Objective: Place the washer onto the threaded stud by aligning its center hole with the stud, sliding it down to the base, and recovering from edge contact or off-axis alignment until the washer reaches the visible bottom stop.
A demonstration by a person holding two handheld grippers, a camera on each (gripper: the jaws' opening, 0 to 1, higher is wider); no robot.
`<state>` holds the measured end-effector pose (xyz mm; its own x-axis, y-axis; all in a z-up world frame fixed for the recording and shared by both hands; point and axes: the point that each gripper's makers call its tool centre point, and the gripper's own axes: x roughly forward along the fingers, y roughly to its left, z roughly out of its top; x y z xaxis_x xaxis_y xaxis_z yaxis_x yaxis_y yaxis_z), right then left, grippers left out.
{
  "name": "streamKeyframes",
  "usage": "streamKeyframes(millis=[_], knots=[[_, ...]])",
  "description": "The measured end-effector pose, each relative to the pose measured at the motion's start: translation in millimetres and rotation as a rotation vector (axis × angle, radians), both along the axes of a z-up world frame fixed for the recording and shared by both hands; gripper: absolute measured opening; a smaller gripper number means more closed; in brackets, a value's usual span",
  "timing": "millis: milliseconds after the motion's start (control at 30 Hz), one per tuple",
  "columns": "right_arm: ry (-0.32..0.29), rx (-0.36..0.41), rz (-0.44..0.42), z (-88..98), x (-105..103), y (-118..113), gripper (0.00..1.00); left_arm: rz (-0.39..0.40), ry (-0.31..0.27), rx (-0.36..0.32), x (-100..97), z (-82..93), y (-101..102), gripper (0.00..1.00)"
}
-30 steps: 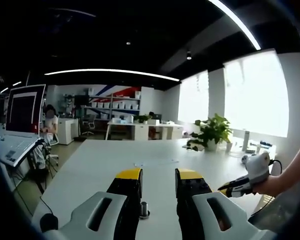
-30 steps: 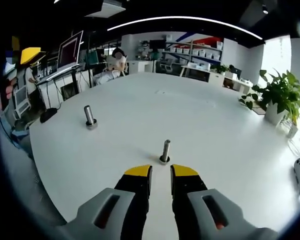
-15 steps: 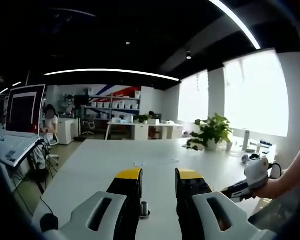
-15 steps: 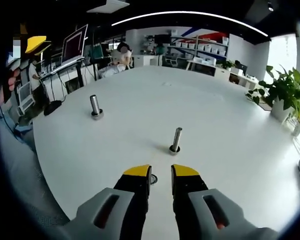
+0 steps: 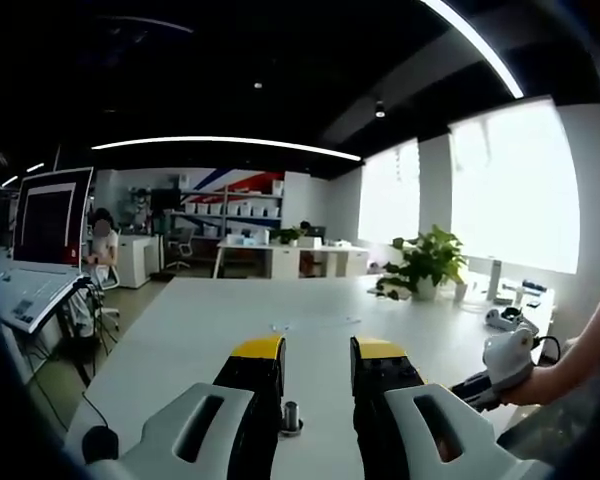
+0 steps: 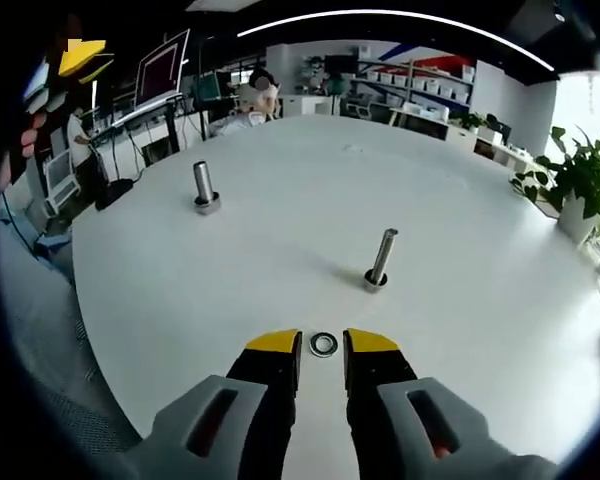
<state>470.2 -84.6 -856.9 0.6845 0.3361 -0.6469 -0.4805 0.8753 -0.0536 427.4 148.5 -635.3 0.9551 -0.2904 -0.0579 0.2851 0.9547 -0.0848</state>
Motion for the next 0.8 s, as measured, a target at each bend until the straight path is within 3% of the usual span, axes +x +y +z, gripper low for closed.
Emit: streamKeyframes(millis=[800], knots=[[0.023, 0.004, -0.026, -13.2, 1.9, -3.6, 0.19, -0.002, 0.010, -0.002, -0.1, -3.0, -0.7, 0.24]])
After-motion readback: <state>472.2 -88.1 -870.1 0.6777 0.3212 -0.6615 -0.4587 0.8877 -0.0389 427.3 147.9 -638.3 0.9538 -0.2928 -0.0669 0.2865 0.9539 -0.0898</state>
